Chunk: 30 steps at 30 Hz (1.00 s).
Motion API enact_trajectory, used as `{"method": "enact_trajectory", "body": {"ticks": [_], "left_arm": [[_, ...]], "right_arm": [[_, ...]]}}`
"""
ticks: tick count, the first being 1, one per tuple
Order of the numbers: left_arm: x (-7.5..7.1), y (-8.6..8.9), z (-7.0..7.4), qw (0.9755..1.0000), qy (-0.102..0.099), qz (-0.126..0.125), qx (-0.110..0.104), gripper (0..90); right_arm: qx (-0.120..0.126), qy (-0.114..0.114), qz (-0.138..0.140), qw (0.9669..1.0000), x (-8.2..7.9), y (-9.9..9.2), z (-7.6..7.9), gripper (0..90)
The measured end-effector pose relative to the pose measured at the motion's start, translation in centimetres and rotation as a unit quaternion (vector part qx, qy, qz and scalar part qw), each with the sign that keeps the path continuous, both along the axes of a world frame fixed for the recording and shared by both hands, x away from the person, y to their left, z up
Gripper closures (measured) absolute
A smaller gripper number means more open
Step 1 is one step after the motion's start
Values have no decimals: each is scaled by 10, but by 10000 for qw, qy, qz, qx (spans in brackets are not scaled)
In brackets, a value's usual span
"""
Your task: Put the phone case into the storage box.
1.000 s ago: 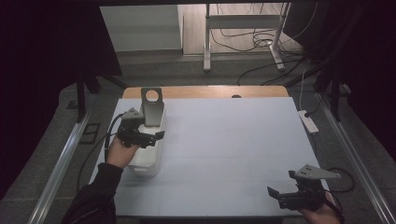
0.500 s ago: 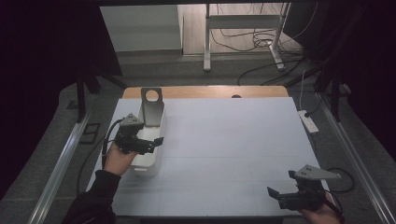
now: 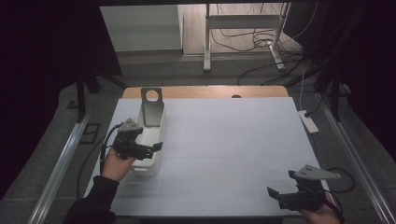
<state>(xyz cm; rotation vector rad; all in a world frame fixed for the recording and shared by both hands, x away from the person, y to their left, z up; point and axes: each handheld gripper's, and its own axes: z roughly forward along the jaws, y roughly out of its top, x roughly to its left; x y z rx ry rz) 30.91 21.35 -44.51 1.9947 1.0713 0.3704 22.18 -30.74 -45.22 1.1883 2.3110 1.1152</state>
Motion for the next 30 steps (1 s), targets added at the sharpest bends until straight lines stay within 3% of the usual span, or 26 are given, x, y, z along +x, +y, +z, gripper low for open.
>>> {"method": "enact_trajectory", "body": {"ticks": [30], "left_arm": [[-41, 18, -5, 9999, 3, 127, -65, 6]], "right_arm": [[6, 0, 9, 10000, 0, 0, 0, 5]]}}
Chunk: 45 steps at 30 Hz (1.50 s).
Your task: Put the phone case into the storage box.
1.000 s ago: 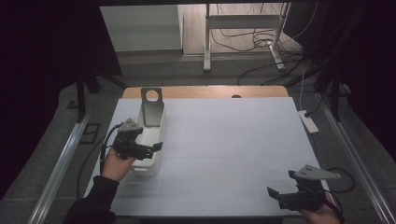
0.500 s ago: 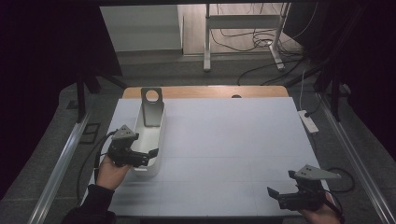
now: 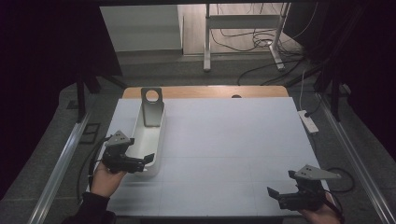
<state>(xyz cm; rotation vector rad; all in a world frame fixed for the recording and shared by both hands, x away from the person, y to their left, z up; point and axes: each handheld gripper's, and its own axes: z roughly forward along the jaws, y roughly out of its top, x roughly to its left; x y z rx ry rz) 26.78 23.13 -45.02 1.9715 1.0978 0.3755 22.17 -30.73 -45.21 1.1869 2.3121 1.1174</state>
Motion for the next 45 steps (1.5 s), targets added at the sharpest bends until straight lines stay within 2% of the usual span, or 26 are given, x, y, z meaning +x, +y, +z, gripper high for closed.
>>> {"method": "enact_trajectory", "body": {"ticks": [21, 45], "left_arm": [[-28, 19, -4, 9997, -2, 225, 10, 7], [-51, 34, -7, 9991, -52, 412, -7, 7]], "right_arm": [[-20, -3, -4, 10000, 0, 0, 0, 5], [-22, 4, -10, 10000, 0, 1, 0, 5]]}}
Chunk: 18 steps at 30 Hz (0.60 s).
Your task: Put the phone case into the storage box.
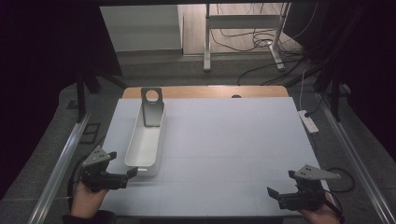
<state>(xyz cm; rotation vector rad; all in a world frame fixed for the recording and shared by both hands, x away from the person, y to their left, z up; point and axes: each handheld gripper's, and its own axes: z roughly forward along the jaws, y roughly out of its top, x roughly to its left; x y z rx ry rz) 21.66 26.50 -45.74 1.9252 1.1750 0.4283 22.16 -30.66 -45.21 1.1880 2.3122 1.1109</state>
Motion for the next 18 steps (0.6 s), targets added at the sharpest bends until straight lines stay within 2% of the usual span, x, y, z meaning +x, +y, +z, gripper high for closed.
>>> {"method": "enact_trajectory", "body": {"ticks": [18], "left_arm": [[-18, 15, -4, 9998, -31, 200, -38, 6]], "right_arm": [[-5, 4, -7, 10000, 0, 0, 0, 5]]}}
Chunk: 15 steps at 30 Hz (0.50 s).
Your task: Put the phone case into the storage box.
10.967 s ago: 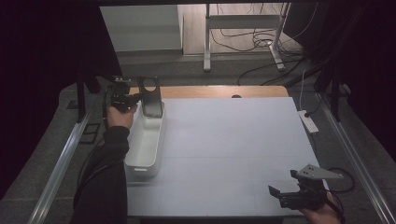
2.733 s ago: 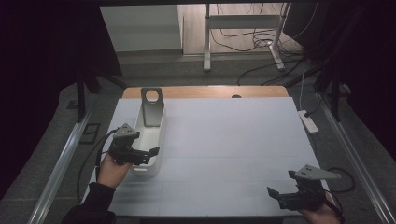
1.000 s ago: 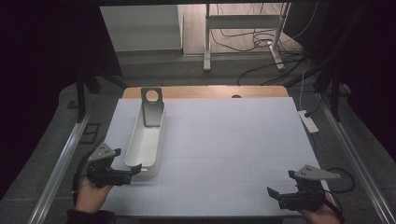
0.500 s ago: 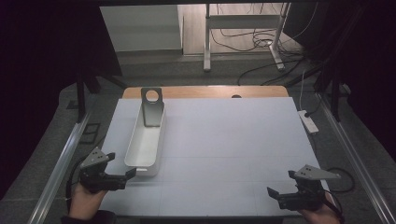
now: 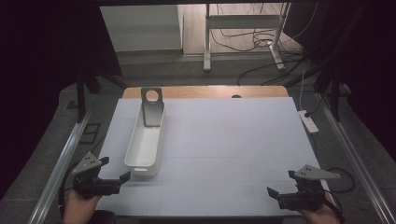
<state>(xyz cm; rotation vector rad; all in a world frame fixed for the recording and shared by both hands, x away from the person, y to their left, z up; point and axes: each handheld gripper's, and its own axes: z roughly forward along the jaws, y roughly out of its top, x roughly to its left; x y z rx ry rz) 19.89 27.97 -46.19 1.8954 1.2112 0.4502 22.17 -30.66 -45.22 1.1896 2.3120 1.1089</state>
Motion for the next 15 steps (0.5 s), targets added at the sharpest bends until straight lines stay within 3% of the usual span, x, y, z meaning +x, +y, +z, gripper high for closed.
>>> {"method": "enact_trajectory", "body": {"ticks": [15], "left_arm": [[-13, 10, -3, 9999, -5, 140, 0, 6]], "right_arm": [[-4, -3, -2, 10000, 0, 0, 0, 5]]}}
